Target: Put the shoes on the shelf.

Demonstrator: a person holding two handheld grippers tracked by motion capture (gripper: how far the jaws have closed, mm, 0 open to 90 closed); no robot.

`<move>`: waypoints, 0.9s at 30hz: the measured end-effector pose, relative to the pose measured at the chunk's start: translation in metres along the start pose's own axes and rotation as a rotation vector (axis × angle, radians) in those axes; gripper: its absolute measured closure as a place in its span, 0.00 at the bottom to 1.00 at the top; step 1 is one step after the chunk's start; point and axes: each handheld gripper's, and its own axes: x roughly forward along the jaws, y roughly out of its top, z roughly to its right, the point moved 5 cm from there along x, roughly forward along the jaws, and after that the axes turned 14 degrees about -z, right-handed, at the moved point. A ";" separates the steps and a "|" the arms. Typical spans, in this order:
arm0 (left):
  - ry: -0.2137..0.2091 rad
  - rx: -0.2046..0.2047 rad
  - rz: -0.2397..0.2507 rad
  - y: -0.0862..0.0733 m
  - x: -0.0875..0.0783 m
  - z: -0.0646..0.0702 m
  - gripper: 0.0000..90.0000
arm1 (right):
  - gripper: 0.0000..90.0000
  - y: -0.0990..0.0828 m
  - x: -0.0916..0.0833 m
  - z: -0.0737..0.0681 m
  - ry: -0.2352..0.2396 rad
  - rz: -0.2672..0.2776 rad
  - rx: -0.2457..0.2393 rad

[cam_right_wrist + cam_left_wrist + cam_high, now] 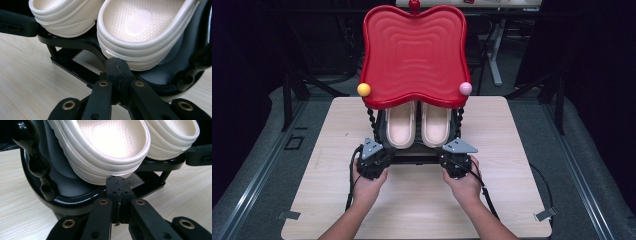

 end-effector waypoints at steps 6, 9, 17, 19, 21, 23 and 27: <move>0.000 -0.004 -0.009 0.004 0.006 0.001 1.00 | 1.00 0.007 0.008 -0.005 0.005 -0.005 -0.004; -0.001 -0.009 -0.007 0.004 0.010 0.001 1.00 | 1.00 0.010 0.012 -0.009 0.005 -0.005 -0.010; -0.010 -0.017 -0.005 0.005 0.013 -0.002 1.00 | 1.00 0.011 0.016 -0.010 0.002 0.002 -0.006; -0.009 -0.014 -0.005 0.005 0.013 -0.002 1.00 | 1.00 0.011 0.016 -0.010 0.001 -0.001 -0.005; -0.008 -0.012 -0.002 0.004 0.012 -0.001 1.00 | 1.00 0.010 0.014 -0.010 0.002 0.002 -0.009; -0.008 -0.007 0.007 0.004 0.008 -0.002 1.00 | 1.00 0.010 0.009 -0.009 0.003 0.014 -0.011; 0.008 -0.002 0.029 0.006 -0.004 -0.007 1.00 | 1.00 0.008 -0.002 -0.004 -0.023 0.030 -0.024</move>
